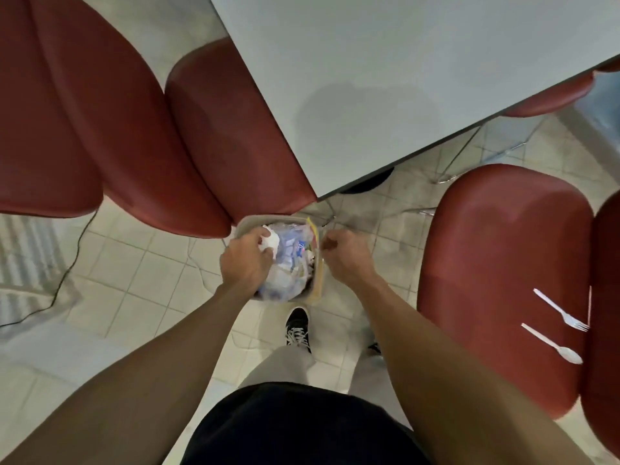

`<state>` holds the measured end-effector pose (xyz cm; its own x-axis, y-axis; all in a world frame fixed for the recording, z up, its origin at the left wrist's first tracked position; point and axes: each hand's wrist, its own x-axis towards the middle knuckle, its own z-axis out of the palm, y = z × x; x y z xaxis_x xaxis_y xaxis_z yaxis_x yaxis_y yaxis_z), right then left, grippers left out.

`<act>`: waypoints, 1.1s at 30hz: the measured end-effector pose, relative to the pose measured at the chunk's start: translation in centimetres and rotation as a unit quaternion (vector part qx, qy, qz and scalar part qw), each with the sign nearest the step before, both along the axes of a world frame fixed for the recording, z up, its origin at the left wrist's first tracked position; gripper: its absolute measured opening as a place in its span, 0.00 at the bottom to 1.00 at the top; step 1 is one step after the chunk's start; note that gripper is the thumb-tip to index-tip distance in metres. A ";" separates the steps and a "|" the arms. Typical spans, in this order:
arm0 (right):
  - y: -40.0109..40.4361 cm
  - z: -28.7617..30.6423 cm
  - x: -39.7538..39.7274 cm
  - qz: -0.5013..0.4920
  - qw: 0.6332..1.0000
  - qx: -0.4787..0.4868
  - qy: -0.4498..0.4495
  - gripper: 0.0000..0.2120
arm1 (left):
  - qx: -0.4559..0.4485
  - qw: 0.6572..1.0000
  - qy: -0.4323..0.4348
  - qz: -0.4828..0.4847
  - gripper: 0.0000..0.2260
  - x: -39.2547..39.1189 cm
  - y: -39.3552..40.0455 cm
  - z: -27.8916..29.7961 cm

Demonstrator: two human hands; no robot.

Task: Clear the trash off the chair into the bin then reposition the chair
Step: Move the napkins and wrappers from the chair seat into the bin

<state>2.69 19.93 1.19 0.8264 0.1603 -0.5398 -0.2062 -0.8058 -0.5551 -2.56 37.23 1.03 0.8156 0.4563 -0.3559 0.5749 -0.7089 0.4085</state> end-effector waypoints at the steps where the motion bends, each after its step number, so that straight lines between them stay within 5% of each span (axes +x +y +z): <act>1: 0.8 -0.3 -0.1 0.005 1.000 -0.004 0.001 0.06 | -0.006 1.000 0.001 0.012 0.14 -0.2 0.8 -0.3; 23: 10.5 -4.6 1.2 0.030 0.998 0.043 -0.034 0.16 | -0.043 0.996 0.069 0.046 0.10 1.2 7.4 -5.8; 33: 9.5 -4.2 1.3 0.085 0.991 0.098 -0.045 0.08 | -0.012 0.996 0.071 0.057 0.08 1.4 6.7 -4.7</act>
